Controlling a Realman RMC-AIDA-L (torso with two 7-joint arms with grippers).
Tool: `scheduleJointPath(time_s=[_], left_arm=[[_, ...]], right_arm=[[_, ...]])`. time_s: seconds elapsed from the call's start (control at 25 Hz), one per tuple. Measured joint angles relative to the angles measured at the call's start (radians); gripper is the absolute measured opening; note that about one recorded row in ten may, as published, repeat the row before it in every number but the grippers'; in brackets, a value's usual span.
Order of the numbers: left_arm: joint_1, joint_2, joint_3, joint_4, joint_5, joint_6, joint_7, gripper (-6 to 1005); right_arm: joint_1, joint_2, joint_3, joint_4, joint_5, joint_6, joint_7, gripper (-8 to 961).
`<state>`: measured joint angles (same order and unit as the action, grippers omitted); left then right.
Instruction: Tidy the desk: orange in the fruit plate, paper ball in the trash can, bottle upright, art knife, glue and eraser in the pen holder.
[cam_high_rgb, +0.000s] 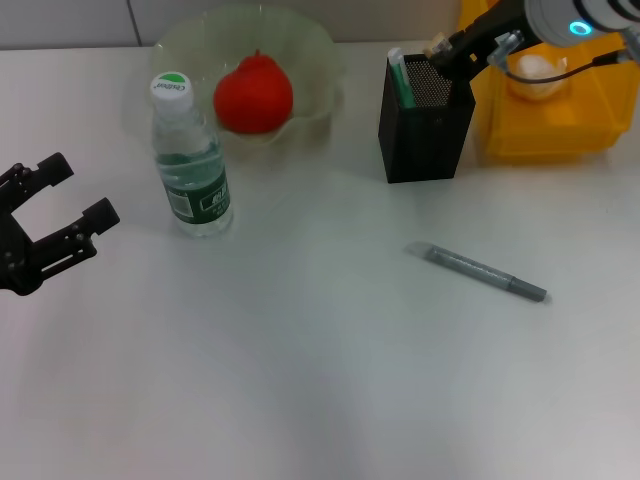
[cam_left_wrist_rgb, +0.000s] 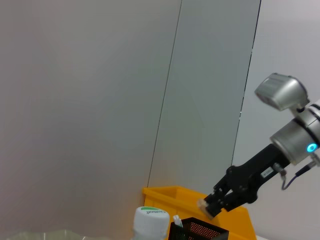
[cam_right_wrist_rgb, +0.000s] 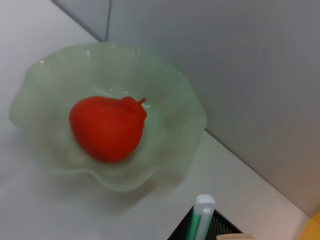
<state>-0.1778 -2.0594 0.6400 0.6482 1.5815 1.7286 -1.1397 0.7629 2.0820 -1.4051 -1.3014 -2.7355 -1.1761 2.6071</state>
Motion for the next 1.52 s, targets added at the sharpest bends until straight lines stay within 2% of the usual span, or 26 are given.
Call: scheduleJointPath(time_s=[0.04, 0.24, 0.48, 0.6, 0.64, 0.68, 0.88, 0.96, 1.12, 1.44, 1.52], left_arm=[[0.0, 0.0, 0.0, 0.0, 0.0, 0.002, 0.0, 862], [0.0, -0.001, 0.0, 0.0, 0.0, 0.004, -0.002, 862], [0.0, -0.001, -0.001, -0.003, 0.0, 0.002, -0.001, 862], [0.0, -0.001, -0.001, -0.003, 0.0, 0.003, 0.0, 862], [0.0, 0.0, -0.001, -0.003, 0.0, 0.003, 0.0, 862], [0.0, 0.0, -0.001, -0.003, 0.0, 0.003, 0.0, 862], [0.0, 0.003, -0.003, -0.003, 0.0, 0.0, 0.0, 862], [0.0, 0.004, -0.004, -0.003, 0.0, -0.002, 0.0, 862], [0.0, 0.007, -0.002, -0.002, 0.0, -0.002, 0.005, 862], [-0.007, 0.014, 0.036, -0.002, 0.023, 0.015, 0.038, 862], [-0.012, 0.015, 0.038, -0.002, 0.04, 0.019, 0.039, 862]], right_arm=[[0.012, 0.0, -0.002, 0.043, 0.002, 0.033, -0.002, 252], [0.025, 0.0, -0.007, 0.093, 0.001, 0.066, -0.004, 256], [0.025, 0.0, -0.01, 0.059, -0.002, 0.017, -0.009, 398], [0.016, 0.001, -0.033, -0.025, -0.002, -0.108, -0.013, 468], [0.012, 0.001, -0.056, -0.084, -0.002, -0.201, -0.014, 492], [0.012, 0.001, -0.056, -0.084, -0.002, -0.201, -0.014, 519], [0.021, 0.001, -0.084, -0.174, -0.001, -0.458, -0.018, 653], [0.028, 0.001, -0.098, -0.174, -0.002, -0.521, -0.019, 653], [0.032, 0.001, -0.123, -0.108, 0.0, -0.546, -0.029, 652], [0.081, 0.001, -0.118, 0.18, 0.064, -0.418, -0.099, 649], [0.084, 0.001, -0.117, 0.202, 0.066, -0.404, -0.106, 647]])
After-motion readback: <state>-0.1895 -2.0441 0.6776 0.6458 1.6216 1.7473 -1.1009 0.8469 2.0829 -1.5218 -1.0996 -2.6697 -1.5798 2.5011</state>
